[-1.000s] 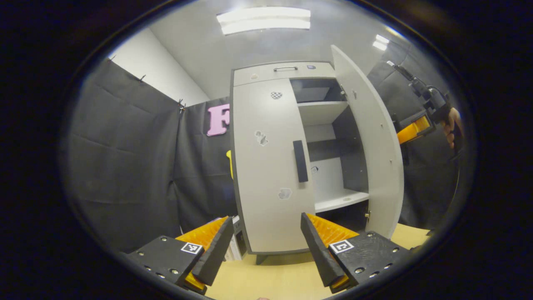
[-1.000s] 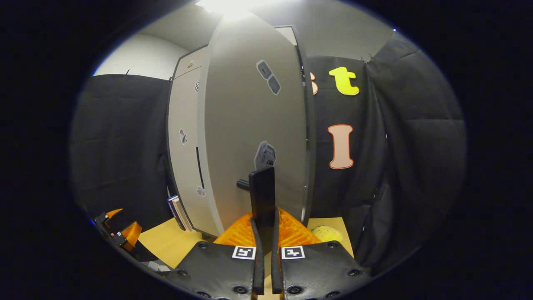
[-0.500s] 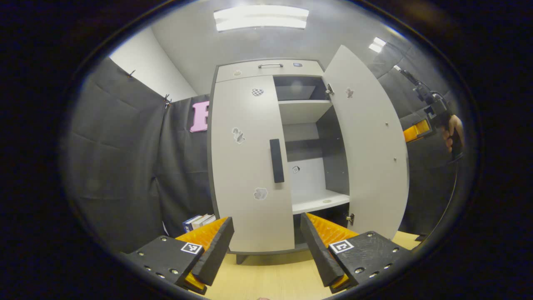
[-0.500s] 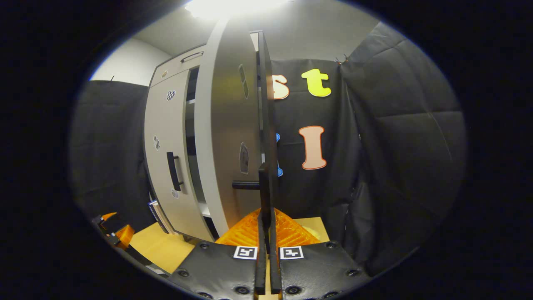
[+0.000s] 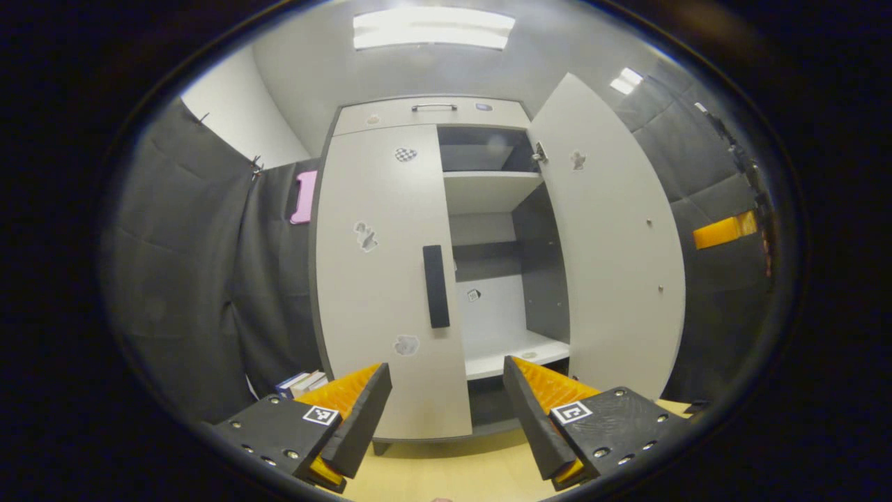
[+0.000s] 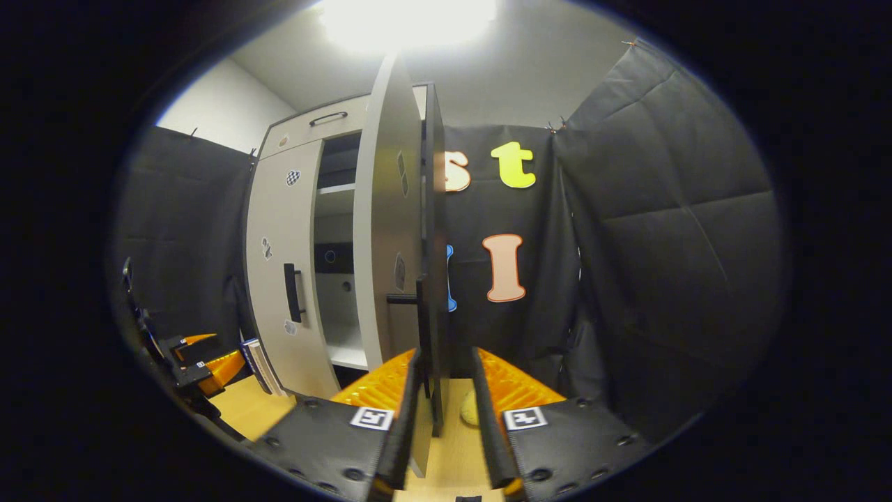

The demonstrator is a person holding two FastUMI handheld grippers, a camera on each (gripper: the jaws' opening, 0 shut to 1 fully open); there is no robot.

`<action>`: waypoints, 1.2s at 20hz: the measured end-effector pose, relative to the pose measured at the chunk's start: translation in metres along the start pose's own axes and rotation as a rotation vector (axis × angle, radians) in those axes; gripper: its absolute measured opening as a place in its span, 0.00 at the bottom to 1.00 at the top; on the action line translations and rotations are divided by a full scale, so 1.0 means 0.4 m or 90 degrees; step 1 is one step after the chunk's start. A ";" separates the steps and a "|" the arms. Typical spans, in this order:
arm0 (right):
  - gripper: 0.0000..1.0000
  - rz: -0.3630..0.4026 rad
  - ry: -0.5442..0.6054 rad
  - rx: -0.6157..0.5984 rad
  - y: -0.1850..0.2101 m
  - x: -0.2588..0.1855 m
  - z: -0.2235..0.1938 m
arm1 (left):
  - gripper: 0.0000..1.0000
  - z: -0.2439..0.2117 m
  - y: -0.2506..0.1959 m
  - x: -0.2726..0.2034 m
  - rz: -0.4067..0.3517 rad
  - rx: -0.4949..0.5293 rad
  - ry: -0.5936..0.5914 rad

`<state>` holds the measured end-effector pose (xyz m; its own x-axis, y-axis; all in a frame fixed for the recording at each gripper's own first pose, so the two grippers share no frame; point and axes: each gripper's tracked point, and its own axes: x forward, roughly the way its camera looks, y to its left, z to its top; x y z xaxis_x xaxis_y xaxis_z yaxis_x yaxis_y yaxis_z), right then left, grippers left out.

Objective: Open the right door of the double-door shoe cabinet with the right hand, and open the left door with the left hand.

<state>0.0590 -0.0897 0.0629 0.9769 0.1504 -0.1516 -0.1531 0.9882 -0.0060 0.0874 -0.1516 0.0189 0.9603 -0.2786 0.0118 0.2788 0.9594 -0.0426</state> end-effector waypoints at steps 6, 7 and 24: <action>0.96 -0.100 0.008 0.014 -0.093 -0.074 -0.050 | 0.94 0.035 -0.027 0.114 -0.044 0.008 0.004; 0.98 -0.109 0.012 0.023 -0.102 -0.092 -0.062 | 0.94 0.041 -0.030 0.131 -0.049 0.012 0.002; 0.98 -0.292 0.089 0.112 -0.272 -0.218 -0.219 | 0.94 0.076 0.075 0.470 -0.009 -0.007 0.002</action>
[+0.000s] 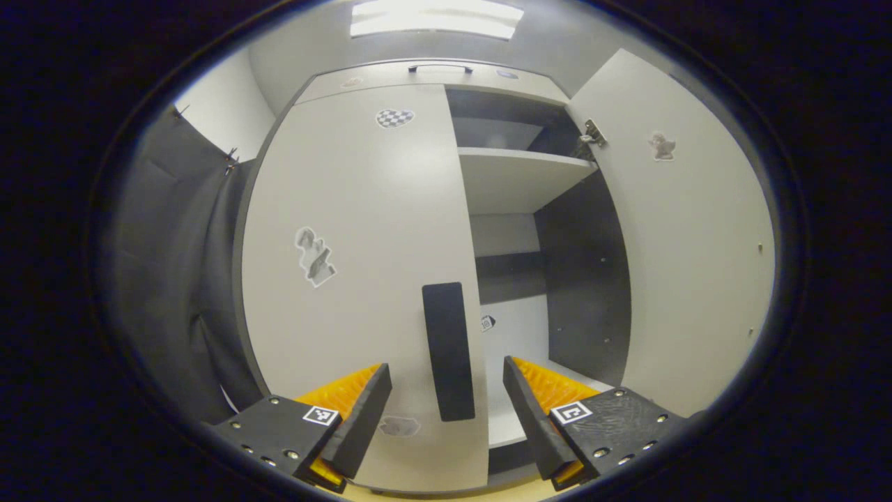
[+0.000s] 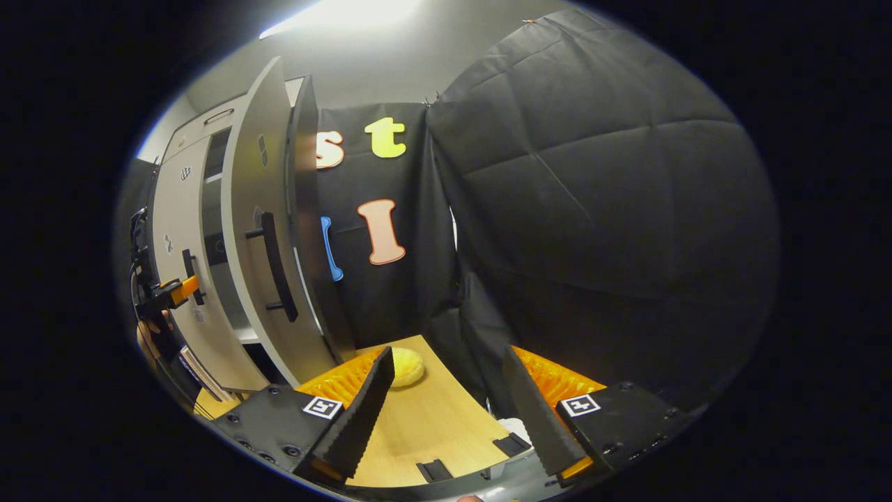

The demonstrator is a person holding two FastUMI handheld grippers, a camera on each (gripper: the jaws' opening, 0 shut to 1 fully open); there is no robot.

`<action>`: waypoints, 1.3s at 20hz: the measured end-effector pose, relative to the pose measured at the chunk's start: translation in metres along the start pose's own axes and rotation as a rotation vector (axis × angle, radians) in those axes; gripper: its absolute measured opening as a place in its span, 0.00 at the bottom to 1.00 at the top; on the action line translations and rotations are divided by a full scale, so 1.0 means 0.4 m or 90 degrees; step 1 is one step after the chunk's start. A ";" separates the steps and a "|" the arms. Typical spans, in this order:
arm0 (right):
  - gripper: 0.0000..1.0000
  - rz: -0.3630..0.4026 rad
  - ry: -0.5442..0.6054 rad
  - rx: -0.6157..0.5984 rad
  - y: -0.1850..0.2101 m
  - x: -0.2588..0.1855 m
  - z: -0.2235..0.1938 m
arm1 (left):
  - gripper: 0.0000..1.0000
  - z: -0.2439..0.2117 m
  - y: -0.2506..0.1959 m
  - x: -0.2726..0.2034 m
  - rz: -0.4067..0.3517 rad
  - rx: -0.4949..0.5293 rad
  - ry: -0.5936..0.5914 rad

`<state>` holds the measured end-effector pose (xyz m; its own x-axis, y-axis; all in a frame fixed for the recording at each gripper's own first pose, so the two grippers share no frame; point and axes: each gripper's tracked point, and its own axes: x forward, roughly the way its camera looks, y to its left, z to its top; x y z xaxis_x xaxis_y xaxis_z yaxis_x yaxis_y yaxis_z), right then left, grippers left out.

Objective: Open the right door of the double-door shoe cabinet with the right hand, and open the left door with the left hand.

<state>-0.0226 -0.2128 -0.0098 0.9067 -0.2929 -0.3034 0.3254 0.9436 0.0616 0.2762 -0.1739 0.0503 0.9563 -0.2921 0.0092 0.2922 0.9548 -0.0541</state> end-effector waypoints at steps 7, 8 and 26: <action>0.98 -0.024 0.006 -0.030 -0.012 -0.006 -0.007 | 0.83 -0.005 0.021 0.078 0.031 -0.044 0.004; 0.98 -0.025 0.006 -0.030 -0.012 -0.004 -0.004 | 0.77 -0.006 0.020 0.082 0.035 -0.047 0.005; 0.98 0.032 -0.018 -0.089 0.016 0.005 0.010 | 0.16 0.008 0.017 -0.015 0.033 -0.081 0.042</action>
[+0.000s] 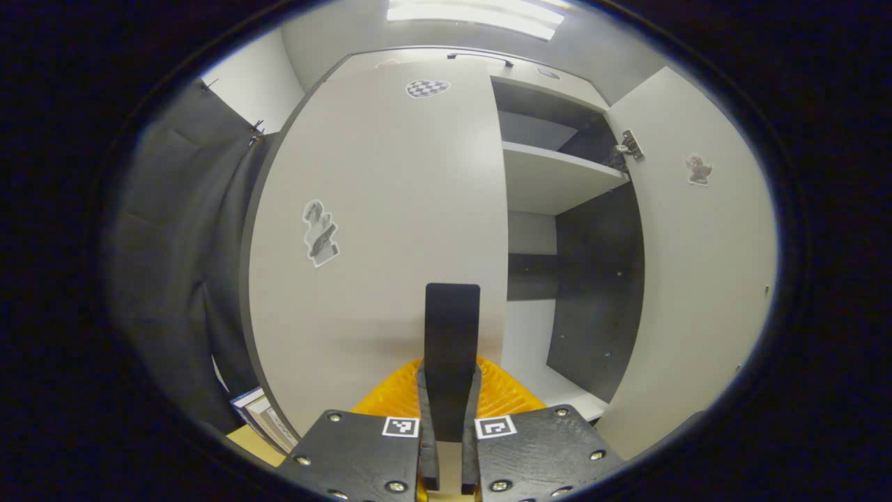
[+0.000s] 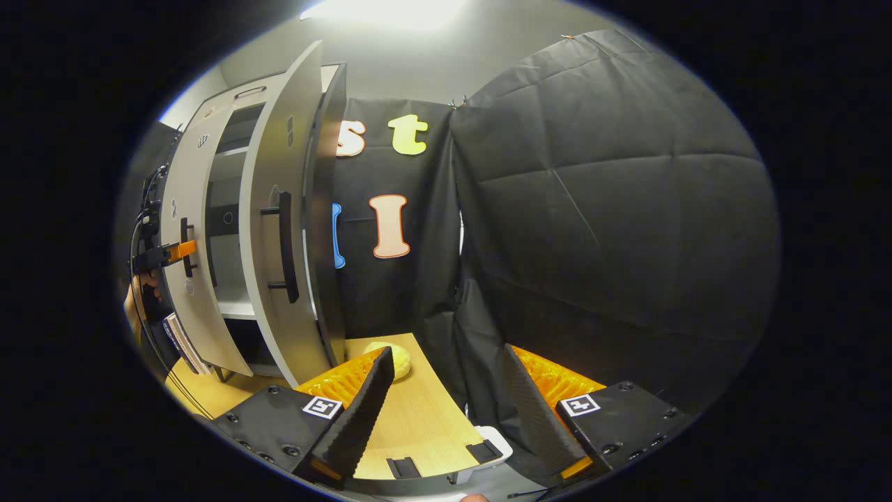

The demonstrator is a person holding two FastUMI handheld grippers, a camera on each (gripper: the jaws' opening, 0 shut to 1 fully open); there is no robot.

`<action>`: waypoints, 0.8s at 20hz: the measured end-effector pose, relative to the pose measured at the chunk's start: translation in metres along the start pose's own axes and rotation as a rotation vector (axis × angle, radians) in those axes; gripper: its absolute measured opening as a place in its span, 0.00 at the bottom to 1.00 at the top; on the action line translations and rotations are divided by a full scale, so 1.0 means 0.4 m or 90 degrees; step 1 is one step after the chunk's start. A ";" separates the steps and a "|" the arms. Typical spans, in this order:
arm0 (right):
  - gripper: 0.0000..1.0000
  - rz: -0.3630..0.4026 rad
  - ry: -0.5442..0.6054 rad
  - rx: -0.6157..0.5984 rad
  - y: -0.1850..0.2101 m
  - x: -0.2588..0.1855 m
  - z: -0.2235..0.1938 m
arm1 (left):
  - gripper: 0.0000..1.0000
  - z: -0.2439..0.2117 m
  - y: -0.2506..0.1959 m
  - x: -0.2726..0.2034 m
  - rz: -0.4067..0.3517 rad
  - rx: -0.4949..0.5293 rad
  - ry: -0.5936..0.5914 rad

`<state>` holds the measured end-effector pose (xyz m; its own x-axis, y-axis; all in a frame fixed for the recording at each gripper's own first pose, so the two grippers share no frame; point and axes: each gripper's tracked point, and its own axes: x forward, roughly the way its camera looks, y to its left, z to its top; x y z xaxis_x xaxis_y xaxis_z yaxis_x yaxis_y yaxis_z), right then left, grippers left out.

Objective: Open the right door of the double-door shoe cabinet with the right hand, and open the left door with the left hand.

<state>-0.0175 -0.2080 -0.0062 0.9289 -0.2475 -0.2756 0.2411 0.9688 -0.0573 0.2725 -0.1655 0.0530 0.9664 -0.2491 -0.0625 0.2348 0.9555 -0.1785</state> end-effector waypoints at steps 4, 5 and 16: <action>0.98 0.036 -0.006 -0.006 0.049 0.014 0.010 | 0.16 -0.009 0.016 -0.066 0.000 -0.011 0.011; 0.98 0.042 -0.008 -0.009 0.052 0.006 0.009 | 0.14 -0.008 0.019 -0.074 0.001 -0.008 0.013; 0.98 0.087 -0.019 -0.003 0.120 0.016 0.016 | 0.16 0.006 0.098 -0.210 -0.002 -0.015 0.013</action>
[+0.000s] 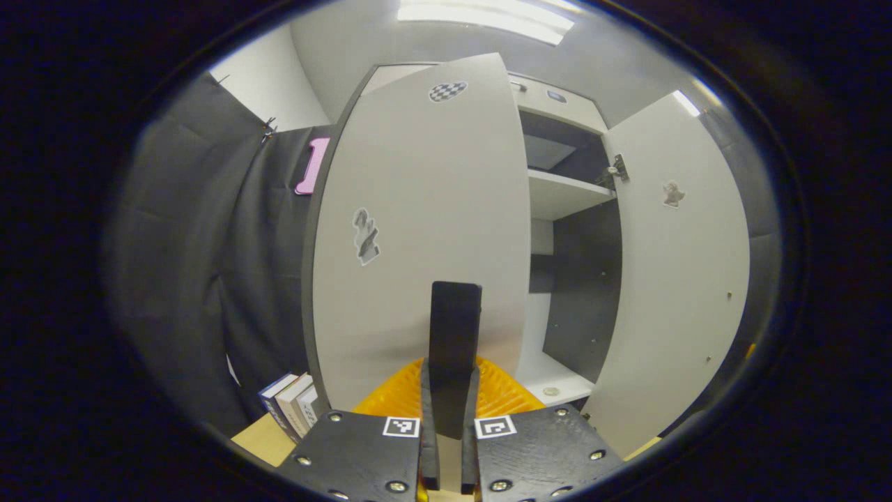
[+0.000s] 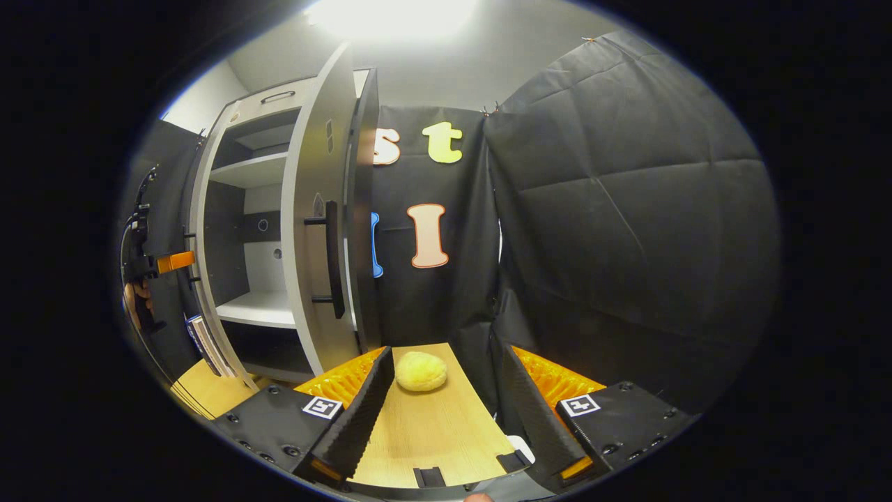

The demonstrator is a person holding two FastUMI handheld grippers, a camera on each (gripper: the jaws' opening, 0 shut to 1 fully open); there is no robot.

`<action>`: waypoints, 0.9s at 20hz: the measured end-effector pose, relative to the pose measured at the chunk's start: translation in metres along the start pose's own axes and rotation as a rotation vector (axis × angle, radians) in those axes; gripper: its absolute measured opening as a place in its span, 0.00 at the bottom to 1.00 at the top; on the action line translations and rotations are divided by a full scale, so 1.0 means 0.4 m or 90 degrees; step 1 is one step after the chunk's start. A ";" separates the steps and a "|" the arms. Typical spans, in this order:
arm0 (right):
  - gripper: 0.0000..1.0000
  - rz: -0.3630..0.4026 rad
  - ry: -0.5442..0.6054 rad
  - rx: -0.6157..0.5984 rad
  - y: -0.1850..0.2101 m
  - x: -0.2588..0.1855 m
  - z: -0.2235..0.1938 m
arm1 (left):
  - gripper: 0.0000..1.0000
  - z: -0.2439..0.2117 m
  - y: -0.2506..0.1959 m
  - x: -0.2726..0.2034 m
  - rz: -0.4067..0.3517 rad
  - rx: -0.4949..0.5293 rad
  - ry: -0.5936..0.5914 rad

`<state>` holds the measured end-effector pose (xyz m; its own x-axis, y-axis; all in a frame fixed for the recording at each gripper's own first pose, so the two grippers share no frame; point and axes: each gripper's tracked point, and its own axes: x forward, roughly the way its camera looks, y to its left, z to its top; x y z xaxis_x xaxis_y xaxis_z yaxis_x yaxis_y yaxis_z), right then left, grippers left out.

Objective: Open the right door of the double-door shoe cabinet with the right hand, and open the left door with the left hand.

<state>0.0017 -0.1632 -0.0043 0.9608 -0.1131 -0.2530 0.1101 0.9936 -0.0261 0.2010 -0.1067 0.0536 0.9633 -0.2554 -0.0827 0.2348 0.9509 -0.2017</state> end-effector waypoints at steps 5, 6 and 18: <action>0.98 0.018 0.007 0.000 0.046 0.015 -0.015 | 0.14 0.011 0.042 -0.054 -0.001 -0.011 -0.001; 0.98 0.021 0.011 -0.002 0.054 0.018 -0.020 | 0.12 0.009 0.050 -0.063 -0.003 -0.008 -0.001; 0.98 0.045 0.033 -0.010 0.120 0.058 -0.050 | 0.13 0.023 0.133 -0.133 0.029 -0.019 -0.009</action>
<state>0.0241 -0.1179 -0.0309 0.9517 -0.0425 -0.3041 0.0376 0.9991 -0.0218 0.1635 -0.0410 0.0561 0.9746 -0.2097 -0.0792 0.1871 0.9557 -0.2273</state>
